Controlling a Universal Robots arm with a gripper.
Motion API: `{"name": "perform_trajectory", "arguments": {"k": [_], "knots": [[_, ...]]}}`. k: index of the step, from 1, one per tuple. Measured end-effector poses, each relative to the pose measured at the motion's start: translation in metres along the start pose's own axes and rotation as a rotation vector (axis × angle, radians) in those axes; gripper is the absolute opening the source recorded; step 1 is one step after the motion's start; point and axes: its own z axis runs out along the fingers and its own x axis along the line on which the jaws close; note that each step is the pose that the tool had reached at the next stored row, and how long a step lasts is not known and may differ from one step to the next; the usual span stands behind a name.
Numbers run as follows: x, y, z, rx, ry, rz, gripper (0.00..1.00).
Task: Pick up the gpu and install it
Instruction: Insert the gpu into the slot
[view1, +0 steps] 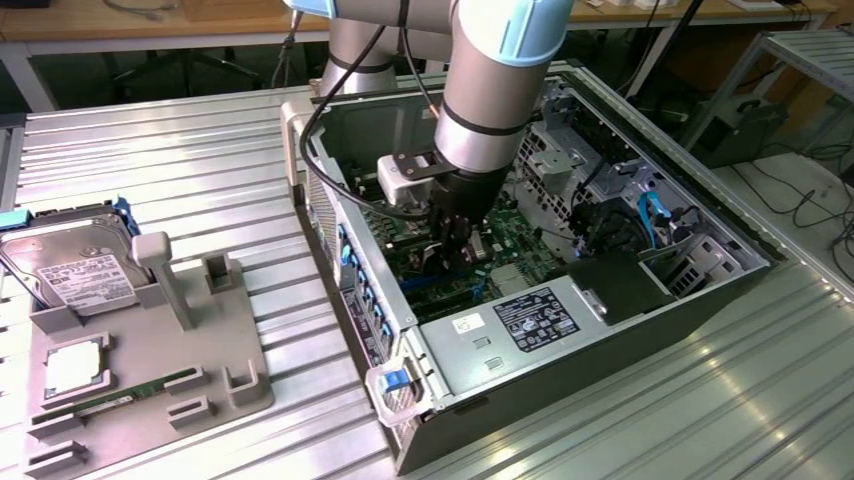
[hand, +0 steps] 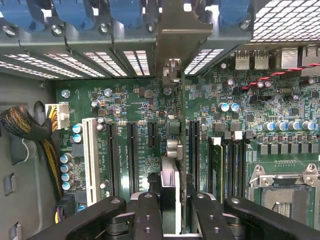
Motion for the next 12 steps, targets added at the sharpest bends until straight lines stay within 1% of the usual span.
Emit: {"name": "perform_trajectory", "arguments": {"k": [7, 12], "knots": [[0.0, 0.0, 0.0012, 0.0, -0.0004, 0.0, 0.28], [0.0, 0.0, 0.0023, -0.0029, -0.0006, 0.0, 0.28]]}}
